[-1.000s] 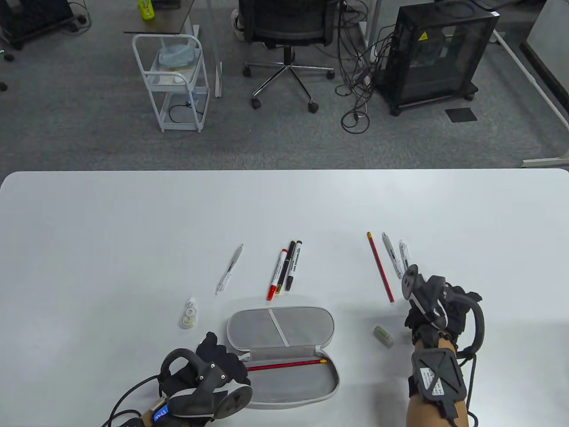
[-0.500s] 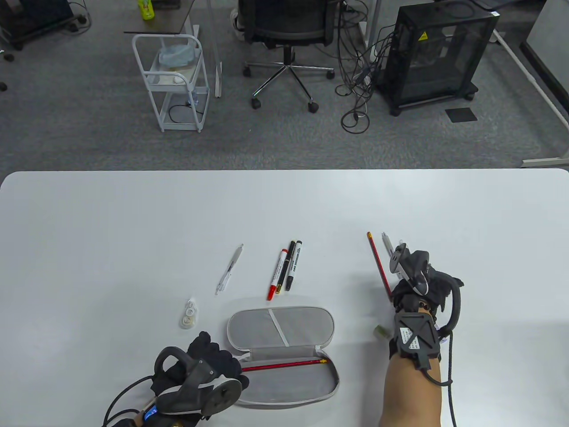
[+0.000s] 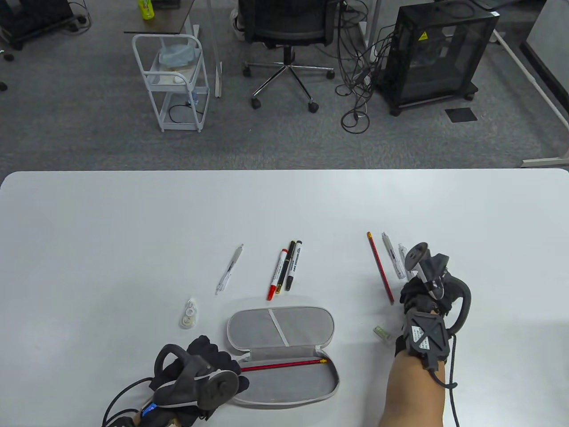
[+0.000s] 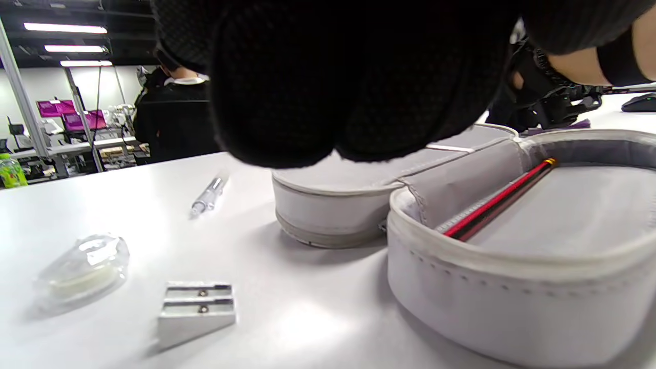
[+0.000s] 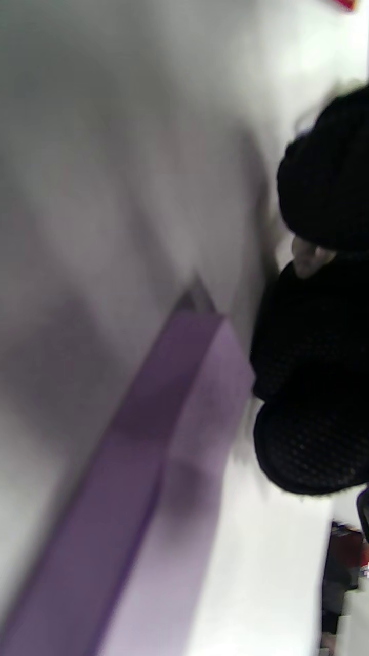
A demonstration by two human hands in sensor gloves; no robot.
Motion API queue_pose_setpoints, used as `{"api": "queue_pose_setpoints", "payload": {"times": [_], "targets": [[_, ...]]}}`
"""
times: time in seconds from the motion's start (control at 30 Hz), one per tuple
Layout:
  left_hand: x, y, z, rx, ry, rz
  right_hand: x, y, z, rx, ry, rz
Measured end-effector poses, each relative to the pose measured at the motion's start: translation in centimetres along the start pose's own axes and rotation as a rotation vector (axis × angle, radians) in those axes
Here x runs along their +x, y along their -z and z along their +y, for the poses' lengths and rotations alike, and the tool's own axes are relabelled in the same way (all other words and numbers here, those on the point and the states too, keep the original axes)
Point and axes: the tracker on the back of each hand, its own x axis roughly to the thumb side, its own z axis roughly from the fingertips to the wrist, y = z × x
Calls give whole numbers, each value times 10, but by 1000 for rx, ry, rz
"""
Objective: Pack double-layer zippered pencil case
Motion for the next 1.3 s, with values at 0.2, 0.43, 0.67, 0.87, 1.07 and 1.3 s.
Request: {"api": "queue_pose_setpoints", "payload": {"times": [0.2, 0.43, 0.67, 0.87, 1.07, 1.3], "targets": [[-7, -1, -1, 13, 40, 31, 1, -39, -38, -149, 160, -329], [-34, 0, -10, -32, 57, 120, 42, -146, -53, -247, 112, -875], [-64, -3, -12, -42, -10, 220, 60, -258, 13, -222, -110, -1209], [-79, -4, -15, -50, -22, 283, 61, -283, 54, -198, -321, -1330], [-85, -1, -21, -54, -20, 333, 60, -285, 56, -271, -368, -1340], [-90, 9, -27, -50, 16, 398, 54, -280, 46, -303, -320, -1330]]}}
